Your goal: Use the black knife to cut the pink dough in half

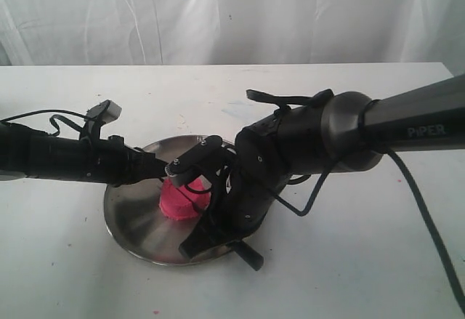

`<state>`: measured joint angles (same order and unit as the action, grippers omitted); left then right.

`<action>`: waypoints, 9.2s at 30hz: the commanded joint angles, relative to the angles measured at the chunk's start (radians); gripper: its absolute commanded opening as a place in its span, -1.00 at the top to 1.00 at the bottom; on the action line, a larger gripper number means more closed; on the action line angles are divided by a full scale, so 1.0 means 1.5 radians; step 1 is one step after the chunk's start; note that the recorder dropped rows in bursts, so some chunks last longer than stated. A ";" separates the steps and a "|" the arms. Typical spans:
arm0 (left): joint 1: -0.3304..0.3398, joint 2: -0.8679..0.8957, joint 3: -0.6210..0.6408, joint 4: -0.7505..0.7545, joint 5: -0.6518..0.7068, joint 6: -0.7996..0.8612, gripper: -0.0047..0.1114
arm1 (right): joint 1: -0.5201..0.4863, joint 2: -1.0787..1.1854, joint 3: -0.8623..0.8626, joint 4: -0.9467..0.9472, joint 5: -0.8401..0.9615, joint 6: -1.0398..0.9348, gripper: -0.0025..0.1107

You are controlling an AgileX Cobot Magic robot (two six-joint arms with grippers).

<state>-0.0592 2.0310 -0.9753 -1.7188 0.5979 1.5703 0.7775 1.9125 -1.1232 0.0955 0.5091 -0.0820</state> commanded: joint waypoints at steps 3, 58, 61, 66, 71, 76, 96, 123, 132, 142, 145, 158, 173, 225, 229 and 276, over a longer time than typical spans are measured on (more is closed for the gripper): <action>-0.003 0.004 0.005 0.015 0.004 -0.001 0.92 | 0.001 -0.017 -0.006 0.000 -0.007 -0.008 0.96; 0.000 -0.036 -0.011 0.017 -0.001 -0.001 0.92 | 0.001 0.016 -0.004 -0.004 0.004 -0.008 0.96; 0.000 -0.051 -0.011 0.017 -0.013 -0.001 0.92 | 0.001 0.016 -0.008 -0.004 0.017 -0.008 0.96; 0.000 -0.053 -0.011 0.019 -0.021 -0.003 0.92 | 0.001 0.016 -0.030 -0.014 0.070 -0.008 0.96; 0.000 -0.053 -0.011 0.019 -0.019 -0.003 0.92 | 0.001 0.014 -0.049 -0.026 0.130 -0.008 0.96; 0.000 -0.053 -0.011 0.019 -0.019 -0.005 0.92 | 0.001 0.012 -0.062 -0.031 0.140 -0.008 0.96; 0.000 -0.052 -0.011 0.020 -0.015 -0.017 0.92 | 0.001 0.054 -0.117 -0.031 0.128 -0.015 0.96; -0.001 -0.051 -0.011 0.128 -0.074 -0.106 0.92 | 0.001 0.068 -0.150 -0.031 0.185 -0.035 0.96; -0.003 -0.043 -0.011 0.103 -0.073 -0.103 0.92 | 0.001 0.068 -0.150 -0.031 0.180 -0.035 0.96; -0.004 -0.029 -0.011 0.103 -0.064 -0.101 0.92 | 0.001 0.068 -0.150 -0.031 0.179 -0.035 0.96; -0.007 -0.014 -0.011 0.100 -0.067 -0.100 0.92 | 0.001 0.068 -0.150 -0.031 0.179 -0.035 0.96; -0.007 -0.009 -0.011 0.102 -0.065 -0.100 0.92 | 0.001 0.068 -0.162 -0.031 0.231 -0.035 0.96; -0.007 -0.011 -0.011 0.100 -0.067 -0.100 0.92 | 0.001 0.068 -0.162 -0.027 0.251 -0.037 0.96; -0.007 -0.097 -0.011 0.089 -0.067 -0.104 0.92 | 0.000 0.068 -0.162 -0.136 0.214 0.045 0.96; -0.007 -0.097 -0.011 0.089 -0.067 -0.106 0.92 | 0.000 0.068 -0.162 -0.155 0.214 0.060 0.96; -0.007 -0.097 -0.011 0.089 -0.066 -0.106 0.92 | -0.011 0.068 -0.162 0.132 0.217 -0.125 0.96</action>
<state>-0.0667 1.8957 -0.9974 -1.5760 0.4807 1.4170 0.7616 2.0154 -1.3614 0.2489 0.8267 -0.2234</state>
